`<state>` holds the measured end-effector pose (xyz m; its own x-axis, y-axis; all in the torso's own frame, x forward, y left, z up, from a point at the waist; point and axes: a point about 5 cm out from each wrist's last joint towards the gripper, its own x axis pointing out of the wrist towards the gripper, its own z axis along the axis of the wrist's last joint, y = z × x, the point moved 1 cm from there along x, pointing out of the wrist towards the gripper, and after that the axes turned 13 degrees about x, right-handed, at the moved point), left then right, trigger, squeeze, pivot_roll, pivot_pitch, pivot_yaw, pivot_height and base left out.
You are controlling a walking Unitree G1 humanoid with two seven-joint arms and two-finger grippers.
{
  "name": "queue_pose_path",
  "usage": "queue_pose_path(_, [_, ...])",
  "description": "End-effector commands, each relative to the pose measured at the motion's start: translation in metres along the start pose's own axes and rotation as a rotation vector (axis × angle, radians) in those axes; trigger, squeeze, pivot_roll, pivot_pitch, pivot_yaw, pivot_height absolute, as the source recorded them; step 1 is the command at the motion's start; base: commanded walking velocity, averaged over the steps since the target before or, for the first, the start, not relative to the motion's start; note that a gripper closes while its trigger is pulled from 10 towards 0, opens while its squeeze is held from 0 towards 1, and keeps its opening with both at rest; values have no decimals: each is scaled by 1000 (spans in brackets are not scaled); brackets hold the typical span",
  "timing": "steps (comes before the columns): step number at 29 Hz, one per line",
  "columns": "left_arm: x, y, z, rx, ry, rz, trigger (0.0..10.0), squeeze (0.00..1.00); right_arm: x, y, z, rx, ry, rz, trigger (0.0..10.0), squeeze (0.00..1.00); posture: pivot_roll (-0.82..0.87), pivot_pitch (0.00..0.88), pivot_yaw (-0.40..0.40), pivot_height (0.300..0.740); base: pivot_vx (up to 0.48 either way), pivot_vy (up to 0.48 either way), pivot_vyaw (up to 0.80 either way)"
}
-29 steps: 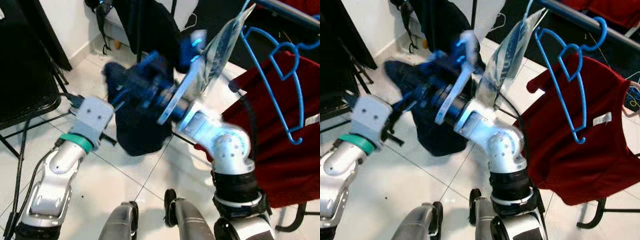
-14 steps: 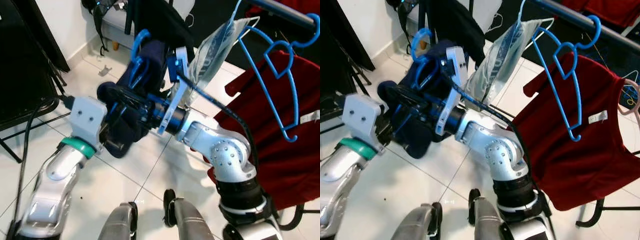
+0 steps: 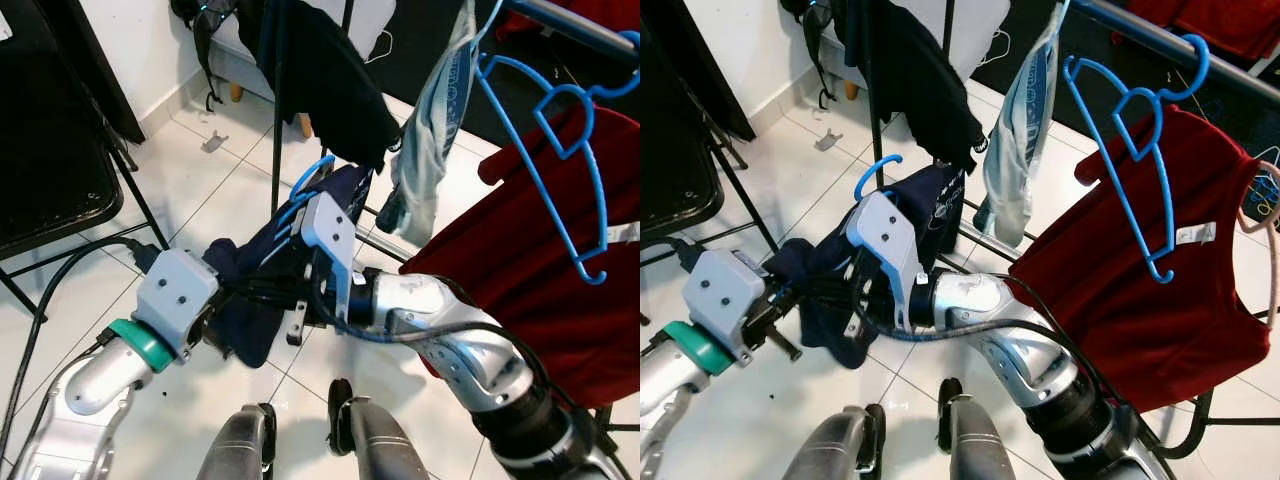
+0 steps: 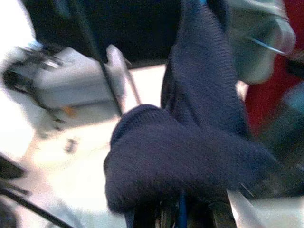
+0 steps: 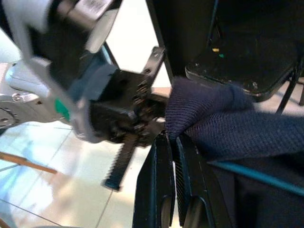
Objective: Hang hanger
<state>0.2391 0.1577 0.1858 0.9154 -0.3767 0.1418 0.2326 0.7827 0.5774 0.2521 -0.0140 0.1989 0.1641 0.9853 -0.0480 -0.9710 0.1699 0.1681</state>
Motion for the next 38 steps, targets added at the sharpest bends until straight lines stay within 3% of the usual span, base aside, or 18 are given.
queue_pose_path(1, [3, 13, 19, 53, -93, 170, 10000, 0, 3, 15, -13, 27, 46, 109, 0, 0, 5, 188, 0, 740, 0, 0, 0])
queue_pose_path(12, [-5, 12, 22, 59, -78, 208, 10000, 0, 11, 19, -8, 4, 2, 151, 0, 0, 20, 187, -2, 740, 0, 0, 0])
queue_pose_path(13, [-10, 24, 23, 82, -76, 268, 10000, 0, 13, 22, -1, -18, -32, 175, 10000, 0, 38, 195, -18, 740, 0, 0, 0])
queue_pose_path(14, [-12, 33, 25, 103, -77, 319, 10000, 0, 14, 23, 5, -36, -60, 189, 10000, 0, 36, 196, -23, 740, 0, 0, 0])
queue_pose_path(16, [-12, 33, 25, 103, -77, 319, 10000, 0, 14, 23, 5, -36, -60, 189, 10000, 0, 36, 196, -23, 740, 0, 0, 0])
queue_pose_path(17, [-13, 41, 27, 116, -85, 357, 10000, 0, 11, 22, 12, -67, -92, 175, 10000, 216, 36, 196, -23, 740, 0, 0, 0])
queue_pose_path(18, [-12, 44, 29, 122, -96, 370, 10000, 0, 4, 20, 18, -69, -121, 162, 10000, 1000, 36, 196, -23, 740, 0, 0, 0])
queue_pose_path(20, [-10, 44, 30, 137, -109, 358, 10000, 0, -6, 21, 20, -43, -131, 165, 10000, 1000, 19, 201, -19, 740, 0, 0, 0])
queue_pose_path(27, [-9, 43, 31, 147, -118, 348, 10000, 0, -13, 22, 21, -23, -134, 172, 10000, 1000, 19, 201, -19, 740, 0, 0, 0])
queue_pose_path(28, [-7, 39, 27, 163, -117, 312, 10000, 0, -36, 21, 20, 37, -147, 145, 10000, 0, -7, 203, 0, 740, 0, 0, 0])
queue_pose_path(29, [-7, 39, 27, 163, -117, 312, 10000, 0, -36, 21, 20, 37, -147, 145, 10000, 0, -7, 203, 0, 740, 0, 0, 0])
queue_pose_path(30, [-7, 34, 20, 171, -104, 270, 10000, 0, -66, 12, 25, 83, -204, 43, 10000, 0, -30, 201, 18, 740, 0, 0, 0])
queue_pose_path(32, [-7, 34, 20, 171, -104, 270, 10000, 0, -66, 12, 25, 83, -204, 43, 10000, 0, -30, 201, 18, 740, 0, 0, 0])
queue_pose_path(33, [-7, 30, 13, 174, -91, 234, 10000, 0, -90, 6, 30, 104, -252, -41, 10000, 0, -33, 200, 20, 740, 0, 0, 0])
queue_pose_path(35, [-7, 30, 13, 174, -91, 234, 10000, 0, -90, 6, 30, 104, -252, -41, 10000, 0, -33, 200, 20, 740, 0, 0, 0])
queue_pose_path(36, [-9, 25, 7, 173, -75, 201, 10000, 0, -114, 1, 38, 103, -303, -112, 10000, 0, -38, 202, 22, 740, 0, 0, 0])
queue_pose_path(37, [-9, 25, 7, 173, -75, 201, 10000, 0, -114, 1, 38, 103, -303, -112, 10000, 0, -38, 202, 22, 740, 0, 0, 0])
queue_pose_path(38, [-11, 22, 3, 172, -62, 182, 10000, 0, -129, -1, 46, 93, -344, -147, 10000, 0, -38, 202, 22, 740, 0, 0, 0])
